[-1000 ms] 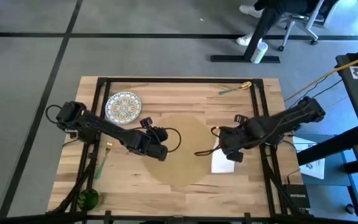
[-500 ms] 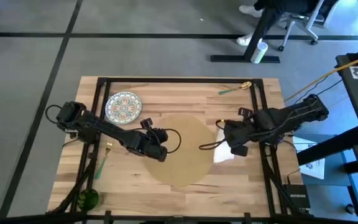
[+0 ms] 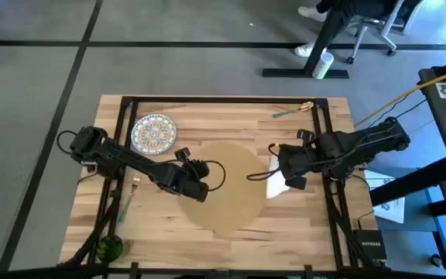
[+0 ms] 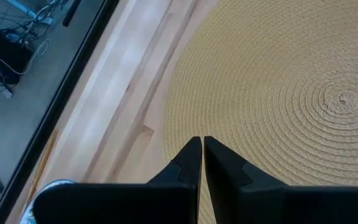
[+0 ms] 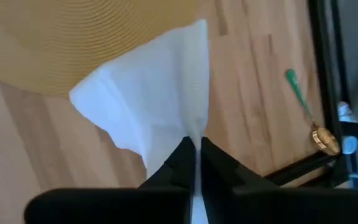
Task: Set table place
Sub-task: Fold the table napkin
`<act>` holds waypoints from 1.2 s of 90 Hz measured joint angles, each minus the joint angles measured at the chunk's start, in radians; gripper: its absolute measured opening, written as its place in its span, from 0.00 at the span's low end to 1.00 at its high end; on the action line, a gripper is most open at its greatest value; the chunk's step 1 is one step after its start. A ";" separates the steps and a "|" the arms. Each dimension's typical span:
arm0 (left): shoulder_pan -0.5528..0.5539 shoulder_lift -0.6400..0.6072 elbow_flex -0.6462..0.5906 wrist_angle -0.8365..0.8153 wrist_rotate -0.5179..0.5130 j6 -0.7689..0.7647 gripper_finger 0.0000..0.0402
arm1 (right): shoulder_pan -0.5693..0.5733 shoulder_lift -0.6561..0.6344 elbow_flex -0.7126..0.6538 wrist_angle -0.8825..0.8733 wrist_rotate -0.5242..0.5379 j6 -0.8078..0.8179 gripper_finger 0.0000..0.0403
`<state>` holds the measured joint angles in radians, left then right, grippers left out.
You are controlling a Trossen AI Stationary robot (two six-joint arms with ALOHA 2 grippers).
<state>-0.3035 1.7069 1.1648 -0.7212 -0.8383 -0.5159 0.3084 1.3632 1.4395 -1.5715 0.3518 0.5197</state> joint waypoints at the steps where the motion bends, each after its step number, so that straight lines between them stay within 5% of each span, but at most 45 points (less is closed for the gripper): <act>1: 0.000 0.000 0.000 0.000 0.000 0.000 0.00 | -0.002 0.000 0.000 0.000 0.001 -0.002 0.00; 50: 0.000 0.000 0.000 -0.010 0.000 -0.038 0.00 | -0.156 0.009 0.178 0.001 0.189 -0.136 0.00; 108: 0.005 0.000 0.000 -0.022 -0.002 -0.055 0.00 | -0.441 0.188 0.182 0.368 0.127 -0.625 0.00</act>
<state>-0.2985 1.7069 1.1652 -0.7435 -0.8400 -0.5705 -0.1324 1.5517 1.6211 -1.2040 0.4787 -0.1054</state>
